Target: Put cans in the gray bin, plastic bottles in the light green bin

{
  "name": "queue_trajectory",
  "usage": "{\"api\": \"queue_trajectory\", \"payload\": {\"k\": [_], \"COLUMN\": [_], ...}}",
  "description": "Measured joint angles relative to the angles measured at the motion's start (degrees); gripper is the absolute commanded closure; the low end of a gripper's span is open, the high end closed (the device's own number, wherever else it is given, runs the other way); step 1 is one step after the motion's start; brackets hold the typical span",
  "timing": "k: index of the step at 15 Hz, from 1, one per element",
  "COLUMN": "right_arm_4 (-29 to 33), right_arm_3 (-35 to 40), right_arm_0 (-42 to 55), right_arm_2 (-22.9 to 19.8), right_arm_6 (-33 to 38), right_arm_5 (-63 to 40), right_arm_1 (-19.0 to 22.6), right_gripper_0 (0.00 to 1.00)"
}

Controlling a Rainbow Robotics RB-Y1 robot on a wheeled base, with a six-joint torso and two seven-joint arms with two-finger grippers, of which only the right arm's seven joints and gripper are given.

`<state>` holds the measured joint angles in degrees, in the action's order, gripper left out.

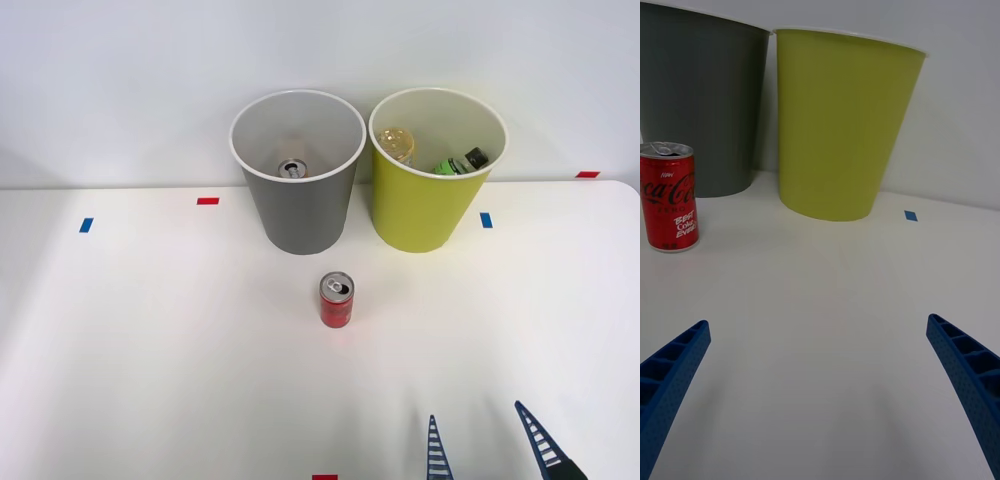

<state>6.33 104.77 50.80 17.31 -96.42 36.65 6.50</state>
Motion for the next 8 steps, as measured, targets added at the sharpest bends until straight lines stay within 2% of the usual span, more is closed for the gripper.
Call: {"api": "queue_trajectory", "payload": {"k": [8], "right_arm_4": [0.0], "right_arm_3": [0.0], "right_arm_0": [0.0], "right_arm_2": [0.0], "right_arm_6": [0.0], "right_arm_5": [0.0], "right_arm_1": [0.0], "right_gripper_0": [0.0]}}
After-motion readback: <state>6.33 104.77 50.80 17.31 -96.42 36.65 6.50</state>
